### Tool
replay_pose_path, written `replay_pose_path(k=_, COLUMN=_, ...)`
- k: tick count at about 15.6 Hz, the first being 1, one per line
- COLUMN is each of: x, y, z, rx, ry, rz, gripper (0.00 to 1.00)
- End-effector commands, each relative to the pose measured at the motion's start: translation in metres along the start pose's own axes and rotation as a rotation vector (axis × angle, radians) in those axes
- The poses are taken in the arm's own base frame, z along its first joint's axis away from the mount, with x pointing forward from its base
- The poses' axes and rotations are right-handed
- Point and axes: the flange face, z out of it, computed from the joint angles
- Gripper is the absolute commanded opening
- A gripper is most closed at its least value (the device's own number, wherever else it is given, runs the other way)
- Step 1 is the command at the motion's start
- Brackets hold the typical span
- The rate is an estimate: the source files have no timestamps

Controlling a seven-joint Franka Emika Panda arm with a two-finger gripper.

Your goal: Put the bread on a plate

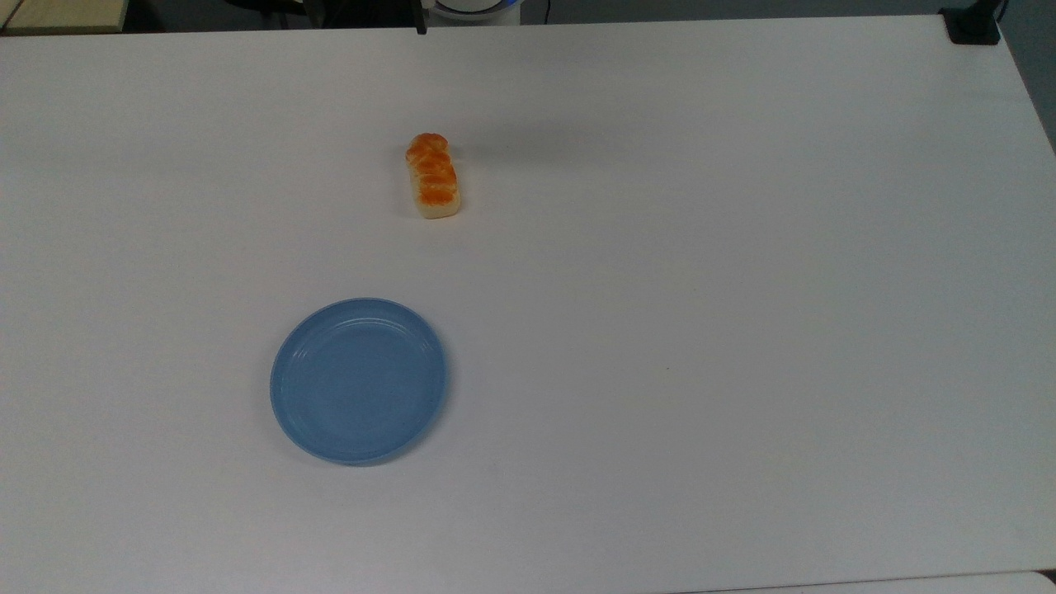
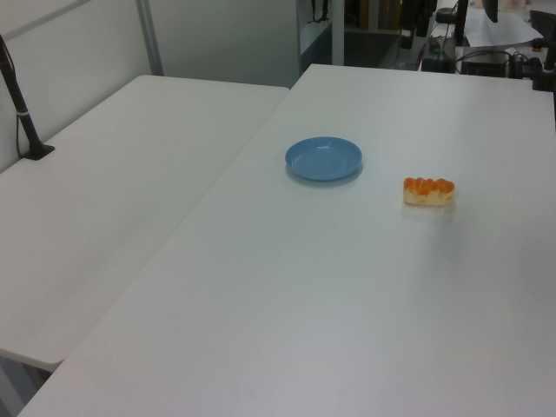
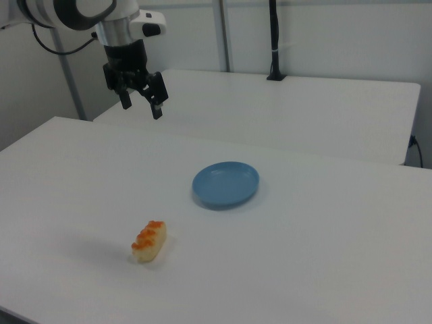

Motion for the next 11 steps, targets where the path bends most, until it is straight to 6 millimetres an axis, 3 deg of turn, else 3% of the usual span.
replay_pose_path(k=1, x=-0.0023, y=-0.0009, z=-0.0009, rx=0.006, ry=0.018, rz=0.002, gripper=1.00)
replay_pose_path(k=11, x=-0.0021, y=-0.0022, z=0.0027, rx=0.003, ry=0.008, rz=0.000, gripper=1.00)
